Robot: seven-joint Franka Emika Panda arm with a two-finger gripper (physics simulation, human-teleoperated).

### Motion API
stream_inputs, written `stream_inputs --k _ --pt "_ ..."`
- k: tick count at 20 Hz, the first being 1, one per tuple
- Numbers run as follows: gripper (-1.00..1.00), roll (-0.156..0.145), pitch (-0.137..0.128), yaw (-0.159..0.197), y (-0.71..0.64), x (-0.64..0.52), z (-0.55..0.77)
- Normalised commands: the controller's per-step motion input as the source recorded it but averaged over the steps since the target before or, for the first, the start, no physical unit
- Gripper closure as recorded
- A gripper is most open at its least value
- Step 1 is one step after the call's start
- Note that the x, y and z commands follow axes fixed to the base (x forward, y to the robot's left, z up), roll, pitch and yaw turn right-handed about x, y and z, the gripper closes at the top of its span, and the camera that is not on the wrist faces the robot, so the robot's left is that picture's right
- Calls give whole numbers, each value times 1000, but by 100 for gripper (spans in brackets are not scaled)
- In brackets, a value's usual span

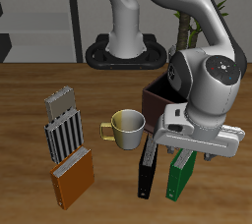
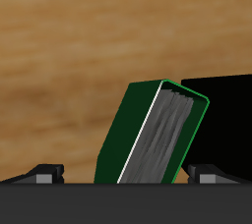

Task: Place the green book into the left desk caddy's left compartment

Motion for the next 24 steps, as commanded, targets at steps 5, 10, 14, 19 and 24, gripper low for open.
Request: stream_inputs --k 5,10,14,19,24 --pt "-100 -10 33 -7 -79 47 -251" --pt "100 6 9 -12 -1 -24 -71" --pt "100 3 2 -4 -10 14 -18" --pt "100 -9 -31 8 23 -59 253" --pt "100 -15 -75 -12 37 -98 531"
